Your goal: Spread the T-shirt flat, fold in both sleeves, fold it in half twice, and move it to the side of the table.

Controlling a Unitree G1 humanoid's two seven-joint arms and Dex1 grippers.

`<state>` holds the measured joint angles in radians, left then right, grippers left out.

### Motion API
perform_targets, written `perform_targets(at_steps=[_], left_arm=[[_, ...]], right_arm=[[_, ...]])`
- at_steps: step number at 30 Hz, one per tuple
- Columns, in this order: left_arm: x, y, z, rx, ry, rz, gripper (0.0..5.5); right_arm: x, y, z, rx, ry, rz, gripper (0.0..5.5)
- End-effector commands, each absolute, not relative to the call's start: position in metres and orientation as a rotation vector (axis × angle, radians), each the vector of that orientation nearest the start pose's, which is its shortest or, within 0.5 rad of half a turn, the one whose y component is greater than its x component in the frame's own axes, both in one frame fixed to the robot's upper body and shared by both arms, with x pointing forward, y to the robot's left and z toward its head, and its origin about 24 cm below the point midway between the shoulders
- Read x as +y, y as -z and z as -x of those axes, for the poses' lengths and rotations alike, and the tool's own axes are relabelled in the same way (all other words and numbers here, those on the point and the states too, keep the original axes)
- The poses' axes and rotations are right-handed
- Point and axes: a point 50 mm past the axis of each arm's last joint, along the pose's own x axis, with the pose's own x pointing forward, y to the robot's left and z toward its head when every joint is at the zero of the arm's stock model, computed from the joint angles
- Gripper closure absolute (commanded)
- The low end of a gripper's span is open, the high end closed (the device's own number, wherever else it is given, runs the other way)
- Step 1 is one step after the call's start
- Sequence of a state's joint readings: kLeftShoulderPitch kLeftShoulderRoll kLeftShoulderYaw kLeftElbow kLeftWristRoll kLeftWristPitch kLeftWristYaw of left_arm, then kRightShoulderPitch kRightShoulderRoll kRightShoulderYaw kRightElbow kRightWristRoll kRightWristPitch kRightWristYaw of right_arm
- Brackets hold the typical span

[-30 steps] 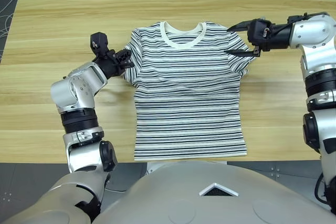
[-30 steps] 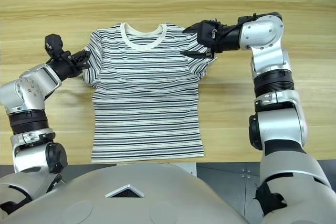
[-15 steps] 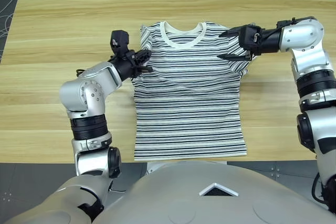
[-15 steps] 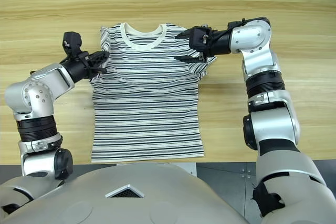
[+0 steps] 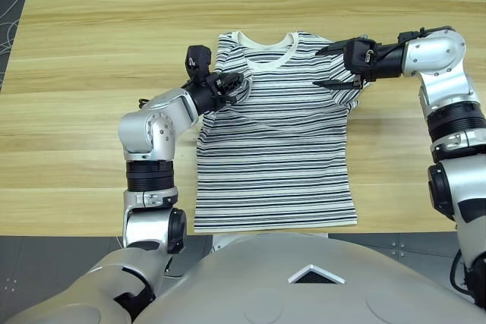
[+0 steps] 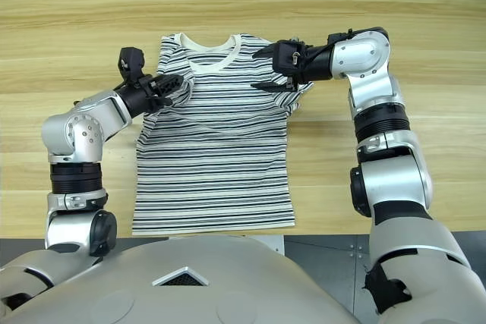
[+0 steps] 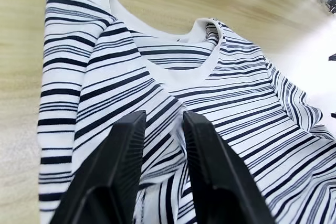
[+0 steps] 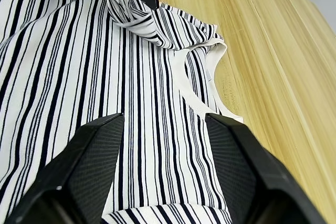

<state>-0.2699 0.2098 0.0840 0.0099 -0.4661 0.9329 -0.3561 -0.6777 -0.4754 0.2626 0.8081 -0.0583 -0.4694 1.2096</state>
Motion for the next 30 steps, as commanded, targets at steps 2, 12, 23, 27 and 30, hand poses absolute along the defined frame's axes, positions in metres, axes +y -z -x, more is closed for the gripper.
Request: perform_targets(at_steps=[2,12,23,27,30], left_arm=[[0.146,-0.083,-0.274,0.462,0.636,0.166,3.42],[0.242,-0.121,-0.309,0.188,0.261,-0.523,2.98],[0.264,-0.109,-0.306,0.201,0.195,-0.433,2.98],[0.266,-0.108,-0.304,0.204,0.194,-0.423,2.98],[0.267,-0.109,-0.303,0.207,0.190,-0.423,2.98]], right_arm=[[-0.172,-0.094,-0.338,0.105,-1.305,0.678,2.63],[-0.262,-0.096,-0.356,0.515,-0.734,0.148,2.63],[-0.230,-0.024,-0.334,0.797,-0.740,0.081,2.63],[-0.231,-0.011,-0.328,0.827,-0.691,0.111,2.63],[-0.237,-0.011,-0.329,0.821,-0.649,0.128,2.63]])
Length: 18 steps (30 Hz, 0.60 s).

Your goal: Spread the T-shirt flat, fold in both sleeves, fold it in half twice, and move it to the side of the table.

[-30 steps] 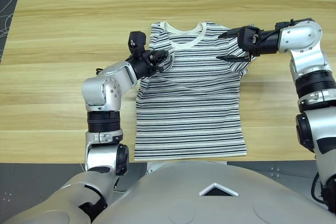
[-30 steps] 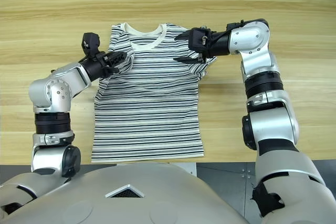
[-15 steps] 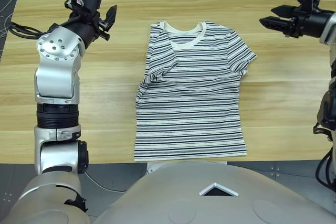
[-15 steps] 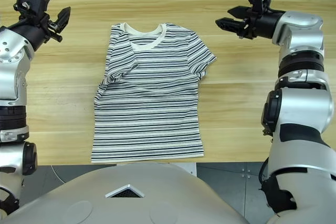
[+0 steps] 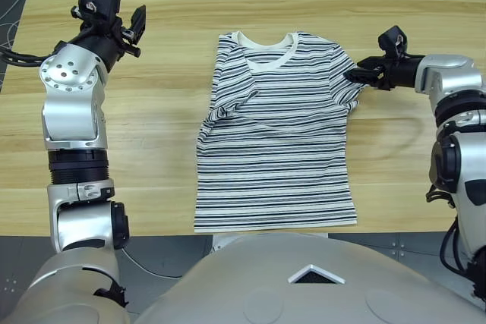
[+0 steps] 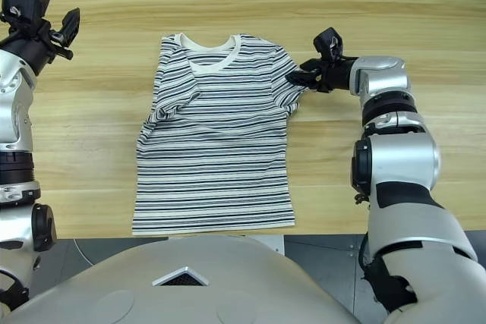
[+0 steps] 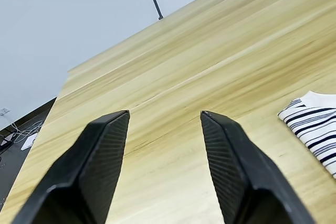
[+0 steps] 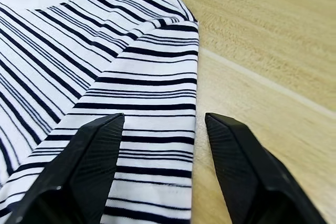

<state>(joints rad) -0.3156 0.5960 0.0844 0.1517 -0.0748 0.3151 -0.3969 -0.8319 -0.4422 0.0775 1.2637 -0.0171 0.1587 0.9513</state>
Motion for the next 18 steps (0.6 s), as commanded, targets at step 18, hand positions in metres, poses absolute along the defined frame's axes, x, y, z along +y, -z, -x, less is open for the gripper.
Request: perform_targets(at_steps=[18], left_arm=[[0.261,-0.114,-0.304,0.205,0.206,-0.396,2.95]], right_arm=[[-0.237,-0.007,-0.313,0.937,-0.901,0.199,3.87]])
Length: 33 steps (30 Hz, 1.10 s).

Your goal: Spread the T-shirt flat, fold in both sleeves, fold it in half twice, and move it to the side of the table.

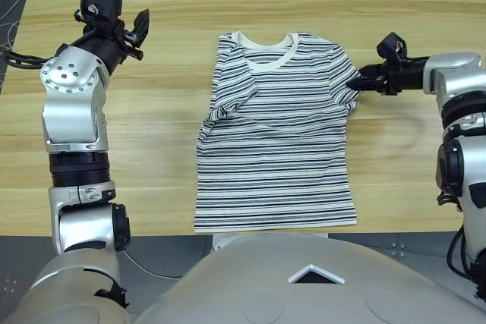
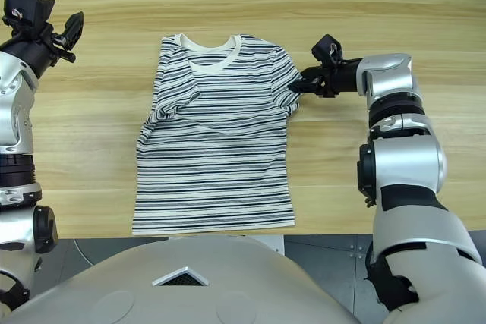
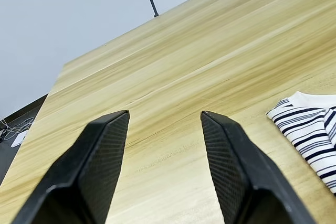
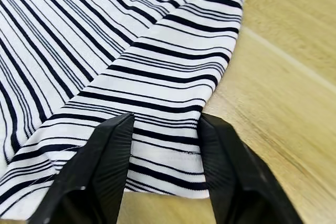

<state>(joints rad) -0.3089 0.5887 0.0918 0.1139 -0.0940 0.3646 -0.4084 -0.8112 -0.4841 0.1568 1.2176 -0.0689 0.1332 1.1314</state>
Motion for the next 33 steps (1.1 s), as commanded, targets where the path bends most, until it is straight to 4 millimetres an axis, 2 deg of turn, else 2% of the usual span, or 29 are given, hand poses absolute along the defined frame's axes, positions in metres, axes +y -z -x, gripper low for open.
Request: perform_targets(at_steps=[1,9,13,20,27,33], left_arm=[[0.261,-0.114,-0.304,0.204,0.206,-0.396,2.95],[0.261,-0.113,-0.305,0.205,0.204,-0.393,2.95],[0.259,-0.113,-0.305,0.204,0.207,-0.391,2.95],[0.258,-0.114,-0.307,0.202,0.209,-0.389,2.95],[0.256,-0.114,-0.309,0.196,0.212,-0.389,2.95],[0.255,-0.115,-0.311,0.190,0.214,-0.384,2.95]], right_arm=[[-0.237,-0.007,-0.313,0.936,-0.899,0.201,4.06],[-0.237,-0.009,-0.315,0.925,-0.887,0.209,5.38],[-0.238,-0.012,-0.317,0.902,-0.889,0.228,5.38],[-0.222,-0.045,-0.340,0.736,-0.960,0.286,5.38],[-0.212,-0.053,-0.339,0.696,-1.038,0.335,5.38],[-0.196,-0.065,-0.334,0.633,-1.124,0.374,5.38]])
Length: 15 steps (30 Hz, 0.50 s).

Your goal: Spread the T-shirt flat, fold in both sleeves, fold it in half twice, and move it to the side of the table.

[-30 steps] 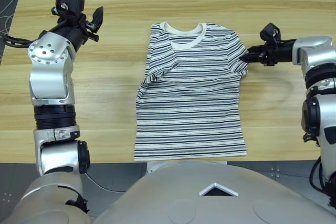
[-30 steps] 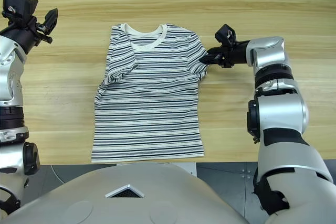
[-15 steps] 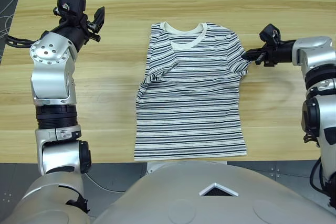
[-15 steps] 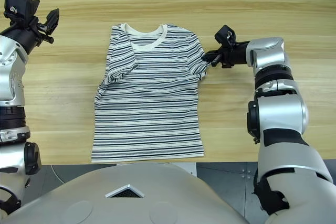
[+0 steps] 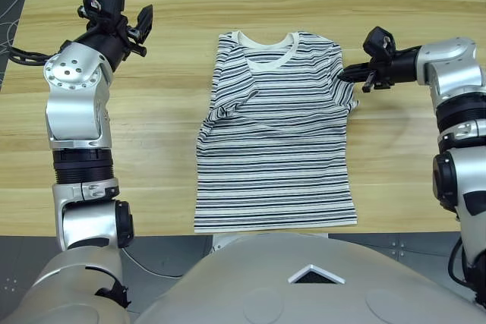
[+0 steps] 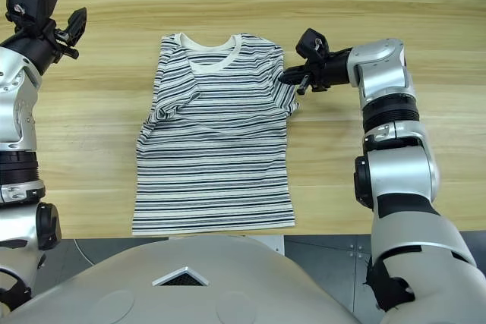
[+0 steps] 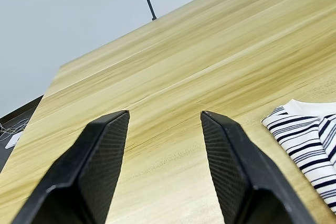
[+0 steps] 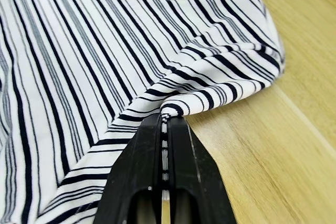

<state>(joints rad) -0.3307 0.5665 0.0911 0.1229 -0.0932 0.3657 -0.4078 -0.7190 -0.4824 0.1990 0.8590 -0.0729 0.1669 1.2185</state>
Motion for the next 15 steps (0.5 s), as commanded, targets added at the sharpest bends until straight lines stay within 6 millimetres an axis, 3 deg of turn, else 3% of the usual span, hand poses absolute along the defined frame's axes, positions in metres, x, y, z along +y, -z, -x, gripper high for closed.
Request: perform_targets(at_steps=[1,8,15], left_arm=[[0.254,-0.114,-0.311,0.190,0.215,-0.383,2.95],[0.253,-0.112,-0.310,0.188,0.212,-0.372,2.95],[0.250,-0.110,-0.311,0.187,0.218,-0.363,2.95]], right_arm=[[-0.193,-0.067,-0.333,0.623,-1.136,0.380,5.38],[-0.165,-0.082,-0.333,0.555,-1.201,0.426,5.38],[-0.135,-0.070,-0.342,0.554,-1.206,0.463,5.38]])
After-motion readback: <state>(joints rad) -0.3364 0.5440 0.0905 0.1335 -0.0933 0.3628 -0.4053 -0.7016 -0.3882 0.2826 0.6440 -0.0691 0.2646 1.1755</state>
